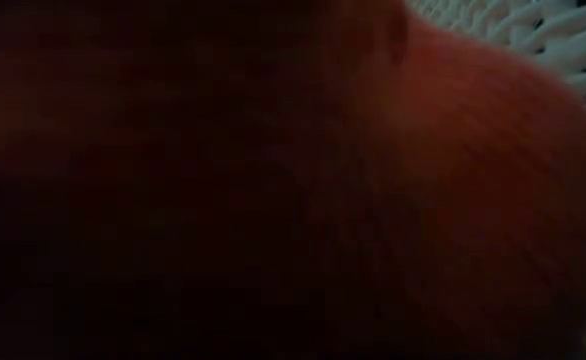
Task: Sort clothes
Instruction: Put the gray sock into the top white bin
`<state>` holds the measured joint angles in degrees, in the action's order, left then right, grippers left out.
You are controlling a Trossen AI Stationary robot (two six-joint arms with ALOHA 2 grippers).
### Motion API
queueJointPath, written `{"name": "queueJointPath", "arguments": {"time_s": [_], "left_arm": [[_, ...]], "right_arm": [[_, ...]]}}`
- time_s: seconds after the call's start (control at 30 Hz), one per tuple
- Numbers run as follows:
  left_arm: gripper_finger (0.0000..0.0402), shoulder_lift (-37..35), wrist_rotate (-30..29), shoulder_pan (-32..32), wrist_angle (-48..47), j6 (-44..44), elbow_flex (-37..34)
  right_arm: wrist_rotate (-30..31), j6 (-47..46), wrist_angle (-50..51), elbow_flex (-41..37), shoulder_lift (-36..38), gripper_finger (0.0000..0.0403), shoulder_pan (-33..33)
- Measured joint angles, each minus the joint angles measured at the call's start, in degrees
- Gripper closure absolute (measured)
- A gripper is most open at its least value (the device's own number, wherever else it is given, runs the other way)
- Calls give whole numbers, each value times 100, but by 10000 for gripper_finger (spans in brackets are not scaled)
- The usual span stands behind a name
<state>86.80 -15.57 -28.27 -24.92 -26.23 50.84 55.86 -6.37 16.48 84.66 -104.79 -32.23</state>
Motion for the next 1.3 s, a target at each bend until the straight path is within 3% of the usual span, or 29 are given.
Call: {"name": "queueJointPath", "arguments": {"time_s": [0.4,0.6,1.0,1.2,1.3], "left_arm": [[228,267,-556,100,212,-395,-618],[228,267,-224,94,685,-443,-914],[228,230,337,11,748,-442,-735],[228,322,-539,24,434,-406,-746],[228,279,-581,23,457,-462,-715]], "right_arm": [[-2,2,1,0,0,123,2],[-2,2,-3,0,0,123,1],[-2,2,-3,0,0,123,2],[-2,-24,-3,0,0,123,1],[-2,-112,4,0,0,123,2]]}}
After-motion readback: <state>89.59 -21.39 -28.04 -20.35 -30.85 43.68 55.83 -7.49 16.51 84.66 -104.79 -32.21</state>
